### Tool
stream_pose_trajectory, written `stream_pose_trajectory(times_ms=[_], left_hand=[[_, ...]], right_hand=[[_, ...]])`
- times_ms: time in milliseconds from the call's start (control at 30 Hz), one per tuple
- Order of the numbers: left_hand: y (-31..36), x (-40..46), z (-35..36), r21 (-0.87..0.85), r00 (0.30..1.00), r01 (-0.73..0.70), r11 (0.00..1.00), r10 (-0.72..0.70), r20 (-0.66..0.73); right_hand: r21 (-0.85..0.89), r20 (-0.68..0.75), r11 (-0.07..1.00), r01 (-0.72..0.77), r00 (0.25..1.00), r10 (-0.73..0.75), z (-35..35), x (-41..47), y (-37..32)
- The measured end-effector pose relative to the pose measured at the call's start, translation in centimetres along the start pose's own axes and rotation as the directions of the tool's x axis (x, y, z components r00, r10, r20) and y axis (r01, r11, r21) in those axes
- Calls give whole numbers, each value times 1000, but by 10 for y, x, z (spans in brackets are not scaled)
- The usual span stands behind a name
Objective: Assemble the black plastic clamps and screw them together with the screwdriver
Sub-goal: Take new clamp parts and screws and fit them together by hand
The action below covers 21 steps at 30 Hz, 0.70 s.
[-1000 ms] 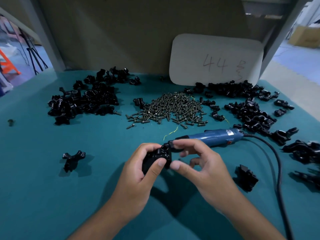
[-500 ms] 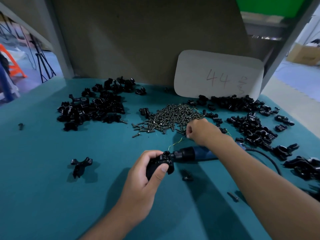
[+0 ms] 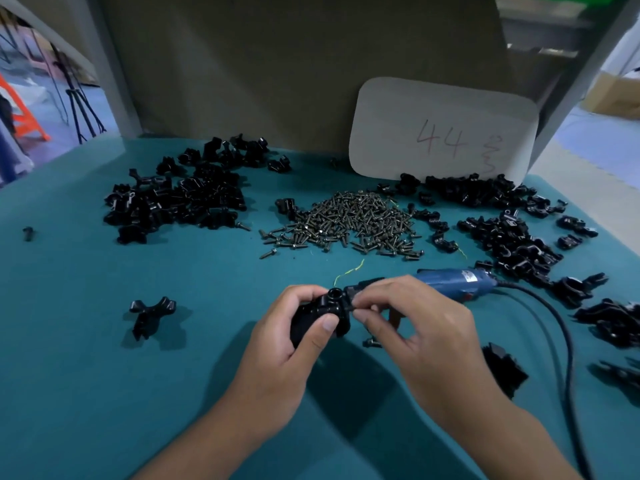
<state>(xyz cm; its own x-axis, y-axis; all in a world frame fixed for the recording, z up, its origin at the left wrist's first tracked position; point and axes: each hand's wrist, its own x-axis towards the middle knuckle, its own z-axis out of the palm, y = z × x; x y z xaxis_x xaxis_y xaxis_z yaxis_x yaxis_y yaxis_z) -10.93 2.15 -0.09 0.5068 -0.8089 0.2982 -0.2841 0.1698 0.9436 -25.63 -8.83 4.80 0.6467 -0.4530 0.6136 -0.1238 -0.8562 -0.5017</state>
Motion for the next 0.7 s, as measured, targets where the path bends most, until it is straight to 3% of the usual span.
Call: stream_pose_trajectory(times_ms=[400,567,700], left_hand=[[-2,0,-1,59,998,-44,997,42,45],[-2,1,-1,63,997,-39,997,36,62],[-1,2,-2,59,998,-32,998,28,55]], right_hand=[[-14,-1,997,-78,997,78,-1,-4,-9],[270,70,914,-304,952,297,-1,-5,-5],[366,92,871,-328,944,316,2,-5,-1]])
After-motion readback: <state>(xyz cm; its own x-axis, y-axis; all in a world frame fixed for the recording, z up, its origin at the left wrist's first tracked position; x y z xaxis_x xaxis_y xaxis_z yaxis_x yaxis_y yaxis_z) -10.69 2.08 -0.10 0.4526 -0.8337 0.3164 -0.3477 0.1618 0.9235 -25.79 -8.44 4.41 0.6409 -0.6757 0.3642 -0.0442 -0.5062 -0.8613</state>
